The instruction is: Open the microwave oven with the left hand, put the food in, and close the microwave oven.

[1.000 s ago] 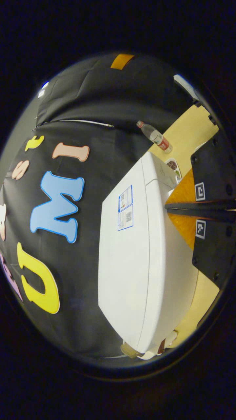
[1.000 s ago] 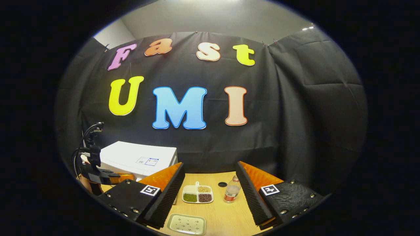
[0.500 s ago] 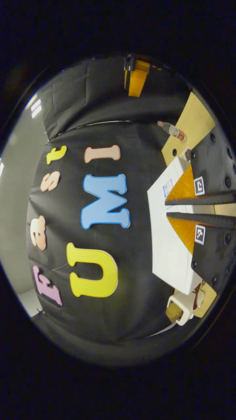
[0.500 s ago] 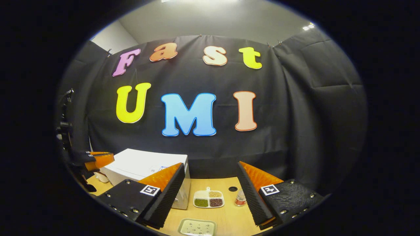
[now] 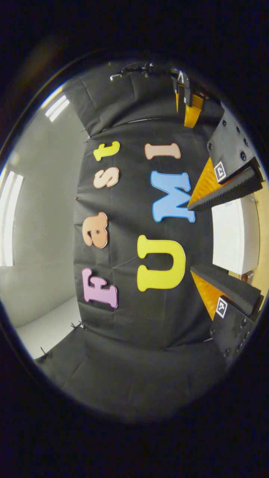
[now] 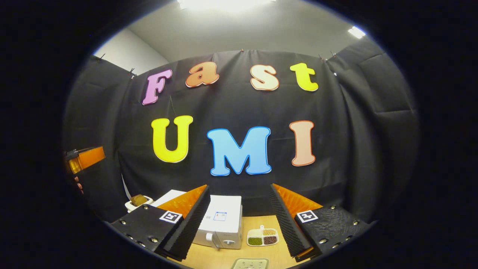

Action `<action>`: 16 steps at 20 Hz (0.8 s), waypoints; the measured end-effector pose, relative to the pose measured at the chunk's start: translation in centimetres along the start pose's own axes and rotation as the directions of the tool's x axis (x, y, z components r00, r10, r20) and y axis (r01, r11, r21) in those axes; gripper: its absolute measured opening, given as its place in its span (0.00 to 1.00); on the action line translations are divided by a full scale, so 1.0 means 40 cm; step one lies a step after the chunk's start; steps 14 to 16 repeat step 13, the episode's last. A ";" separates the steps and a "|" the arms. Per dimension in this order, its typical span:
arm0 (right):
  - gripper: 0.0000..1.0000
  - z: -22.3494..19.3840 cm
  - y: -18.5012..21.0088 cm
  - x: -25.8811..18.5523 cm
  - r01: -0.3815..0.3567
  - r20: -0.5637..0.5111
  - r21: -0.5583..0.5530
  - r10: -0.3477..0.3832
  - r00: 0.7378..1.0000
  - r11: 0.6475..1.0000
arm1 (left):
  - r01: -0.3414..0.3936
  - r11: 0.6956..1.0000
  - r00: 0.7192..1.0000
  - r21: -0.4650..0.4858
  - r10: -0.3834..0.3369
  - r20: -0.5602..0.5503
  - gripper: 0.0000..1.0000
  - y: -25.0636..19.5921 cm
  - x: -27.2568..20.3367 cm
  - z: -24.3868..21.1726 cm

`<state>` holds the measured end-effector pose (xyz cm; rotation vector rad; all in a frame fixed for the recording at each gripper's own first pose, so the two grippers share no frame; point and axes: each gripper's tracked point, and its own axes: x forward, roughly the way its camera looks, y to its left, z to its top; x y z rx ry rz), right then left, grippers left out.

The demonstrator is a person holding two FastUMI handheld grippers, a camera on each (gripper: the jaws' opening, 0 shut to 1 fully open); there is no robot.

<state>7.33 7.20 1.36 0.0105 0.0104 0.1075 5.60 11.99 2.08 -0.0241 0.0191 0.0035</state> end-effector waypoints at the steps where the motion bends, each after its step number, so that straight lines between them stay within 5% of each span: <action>1: 0.96 0.019 0.006 -0.008 0.007 0.008 -0.008 -0.007 1.000 1.000 | 0.004 1.000 1.000 0.008 -0.004 -0.004 0.95 0.010 -0.006 0.001; 16: 0.96 0.095 0.121 -0.110 0.080 0.054 -0.072 -0.076 0.996 0.994 | 0.072 0.997 0.997 0.024 -0.072 -0.003 0.93 0.069 -0.015 -0.024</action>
